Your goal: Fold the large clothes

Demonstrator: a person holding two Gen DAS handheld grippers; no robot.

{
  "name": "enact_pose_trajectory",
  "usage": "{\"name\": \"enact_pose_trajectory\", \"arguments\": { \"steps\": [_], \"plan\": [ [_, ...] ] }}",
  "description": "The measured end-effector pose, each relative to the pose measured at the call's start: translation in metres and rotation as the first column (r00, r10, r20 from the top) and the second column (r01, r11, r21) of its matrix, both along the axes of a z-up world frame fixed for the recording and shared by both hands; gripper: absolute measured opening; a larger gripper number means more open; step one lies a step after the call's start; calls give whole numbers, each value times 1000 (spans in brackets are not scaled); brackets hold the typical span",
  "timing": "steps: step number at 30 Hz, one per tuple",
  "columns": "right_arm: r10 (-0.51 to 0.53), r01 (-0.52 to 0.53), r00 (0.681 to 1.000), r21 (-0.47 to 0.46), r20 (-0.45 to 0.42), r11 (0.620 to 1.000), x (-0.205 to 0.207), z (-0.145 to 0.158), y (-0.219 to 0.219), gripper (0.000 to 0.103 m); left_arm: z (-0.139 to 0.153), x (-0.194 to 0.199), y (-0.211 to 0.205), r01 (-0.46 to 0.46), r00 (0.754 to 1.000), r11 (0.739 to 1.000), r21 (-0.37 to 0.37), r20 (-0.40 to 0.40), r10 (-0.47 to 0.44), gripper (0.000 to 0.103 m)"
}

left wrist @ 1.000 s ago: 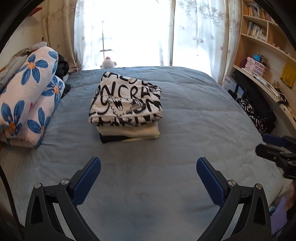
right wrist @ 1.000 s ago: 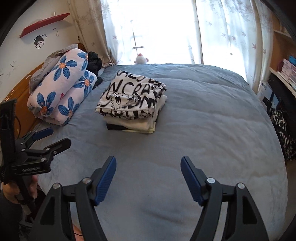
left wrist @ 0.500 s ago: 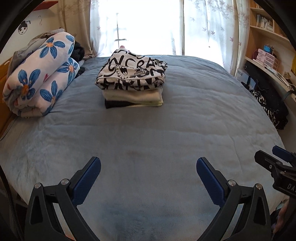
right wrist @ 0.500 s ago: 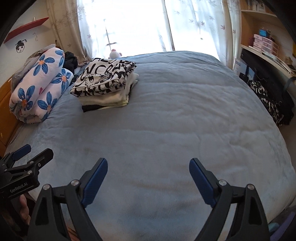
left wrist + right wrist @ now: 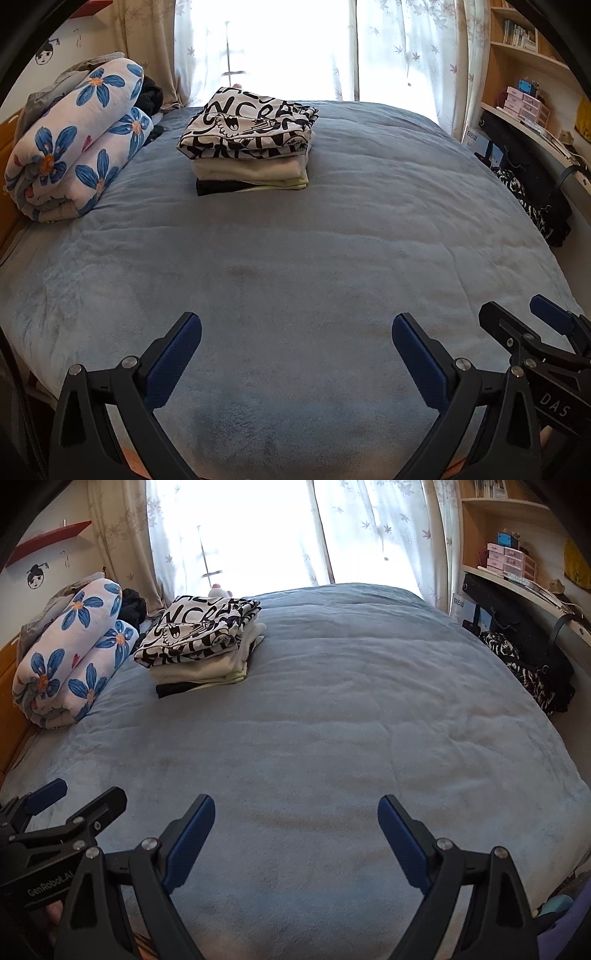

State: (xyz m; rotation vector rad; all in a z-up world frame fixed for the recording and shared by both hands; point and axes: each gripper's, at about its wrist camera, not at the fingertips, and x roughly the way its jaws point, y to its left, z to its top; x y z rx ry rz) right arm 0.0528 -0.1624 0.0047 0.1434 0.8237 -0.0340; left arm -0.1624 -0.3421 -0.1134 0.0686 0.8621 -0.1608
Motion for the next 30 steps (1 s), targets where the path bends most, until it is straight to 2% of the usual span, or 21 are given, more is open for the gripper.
{"name": "enact_pose_trajectory", "arguments": {
  "steps": [10, 17, 30],
  "plan": [
    [2, -2, 1000, -28, 9, 1000, -5, -1, -1, 90, -6, -1, -2, -12, 999, 1000, -12, -30, 11, 102],
    [-3, 4, 1000, -45, 24, 999, -8, 2, 1, 90, -5, -3, -3, -19, 1000, 1000, -6, -23, 19, 102],
    [10, -10, 1000, -29, 16, 1000, -9, 5, 0, 90, -5, -7, -5, -33, 999, 999, -5, -36, 32, 102]
  ]
}}
